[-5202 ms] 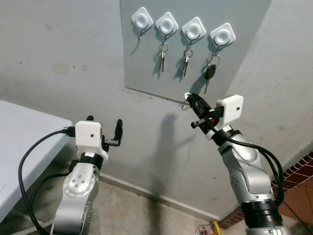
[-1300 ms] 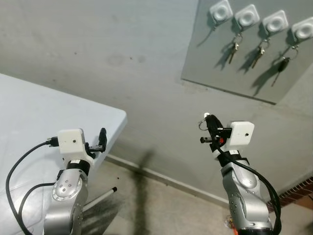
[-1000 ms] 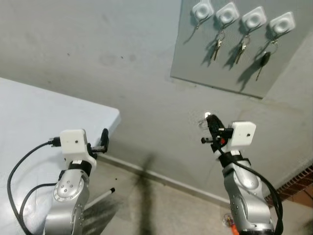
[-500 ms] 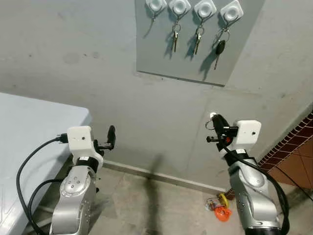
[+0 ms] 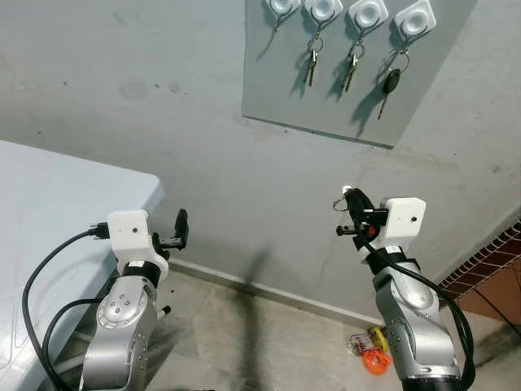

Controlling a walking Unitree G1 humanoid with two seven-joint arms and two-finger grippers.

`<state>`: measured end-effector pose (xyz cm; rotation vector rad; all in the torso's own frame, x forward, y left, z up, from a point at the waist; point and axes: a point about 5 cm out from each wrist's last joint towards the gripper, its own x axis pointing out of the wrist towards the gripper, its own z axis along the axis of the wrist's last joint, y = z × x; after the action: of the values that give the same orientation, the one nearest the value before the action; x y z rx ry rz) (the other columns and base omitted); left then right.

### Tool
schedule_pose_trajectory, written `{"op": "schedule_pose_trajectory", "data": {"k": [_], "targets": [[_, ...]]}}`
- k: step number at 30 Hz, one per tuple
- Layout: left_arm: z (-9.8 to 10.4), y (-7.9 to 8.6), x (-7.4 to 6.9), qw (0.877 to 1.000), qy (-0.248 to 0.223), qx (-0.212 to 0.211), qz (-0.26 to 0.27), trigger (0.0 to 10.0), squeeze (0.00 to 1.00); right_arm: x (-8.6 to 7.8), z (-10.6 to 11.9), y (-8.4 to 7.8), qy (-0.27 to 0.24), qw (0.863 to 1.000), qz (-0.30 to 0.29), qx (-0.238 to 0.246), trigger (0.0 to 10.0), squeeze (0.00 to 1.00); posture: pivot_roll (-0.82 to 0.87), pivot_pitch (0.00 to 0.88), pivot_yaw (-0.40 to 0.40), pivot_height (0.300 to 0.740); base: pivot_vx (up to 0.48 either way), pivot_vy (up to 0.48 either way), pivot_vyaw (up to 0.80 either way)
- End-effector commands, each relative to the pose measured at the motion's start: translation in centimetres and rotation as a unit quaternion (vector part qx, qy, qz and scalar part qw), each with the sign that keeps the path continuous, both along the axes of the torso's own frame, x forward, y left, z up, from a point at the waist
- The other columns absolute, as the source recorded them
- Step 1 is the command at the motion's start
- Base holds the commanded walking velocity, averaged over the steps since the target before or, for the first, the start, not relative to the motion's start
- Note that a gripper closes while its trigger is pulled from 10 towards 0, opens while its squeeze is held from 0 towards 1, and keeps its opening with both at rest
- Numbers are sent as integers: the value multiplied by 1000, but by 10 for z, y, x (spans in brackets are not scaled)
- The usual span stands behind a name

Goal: Hang keys on a hook

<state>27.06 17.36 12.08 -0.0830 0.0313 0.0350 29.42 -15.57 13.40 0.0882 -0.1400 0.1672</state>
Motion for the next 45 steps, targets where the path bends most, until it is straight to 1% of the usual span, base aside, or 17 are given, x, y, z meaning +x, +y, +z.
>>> {"op": "schedule_pose_trajectory", "data": {"k": [1,10,12,16,18,19,26,28,31,34,36,38,41,45], "targets": [[3,3,0,1000,-2,8,2,10000,0,0,-1,-2,3,1000,-5,-1,10000,0,-29,72,-16,740,0,0,0],[6,4,-1,1000,-3,8,6,10000,0,-1,-2,-2,7,1000,-2,-2,10000,0,-25,81,-16,740,0,0,0],[9,3,-1,1000,-15,11,4,10000,0,-1,0,-1,3,1000,3,-5,10000,0,-24,81,-17,740,0,0,0],[17,0,0,999,-32,31,-4,10000,0,2,7,2,-13,999,31,-14,10000,0,-22,82,-17,740,0,0,0],[22,-2,2,998,-39,47,-12,10000,0,5,12,2,-18,999,33,-17,10000,0,-19,83,-21,740,0,0,0],[26,-4,4,997,-46,56,-25,10000,0,9,17,2,-24,999,37,-19,10000,0,-18,83,-21,740,0,0,0],[29,0,7,998,-46,50,-15,10000,0,13,22,0,-31,998,42,-23,10000,0,-17,80,-22,740,0,0,0],[25,4,4,999,-36,34,1,10000,0,10,20,0,-29,998,42,-21,10000,0,-16,80,-23,740,0,0,0],[22,4,0,999,-35,37,3,10000,0,4,17,1,-28,999,44,-13,10000,0,-15,80,-23,740,0,0,0],[22,4,-5,999,-38,29,6,10000,0,-1,15,1,-28,999,46,-9,10000,0,-13,81,-23,740,0,0,0],[22,4,-10,999,-47,27,6,10000,0,-5,15,1,-31,998,48,-4,10000,0,-13,79,-23,740,0,0,0],[22,5,-11,998,-48,27,6,10000,0,-5,15,1,-32,998,48,-3,10000,0,-13,79,-23,740,0,0,0],[18,7,-18,999,-43,29,10,10000,0,-8,13,2,-28,998,49,-2,10000,0,-12,82,-21,740,0,0,0],[18,9,-19,999,-41,28,14,10000,0,-9,13,2,-26,998,51,0,10000,0,-4,85,-24,740,90,0,0]]}}
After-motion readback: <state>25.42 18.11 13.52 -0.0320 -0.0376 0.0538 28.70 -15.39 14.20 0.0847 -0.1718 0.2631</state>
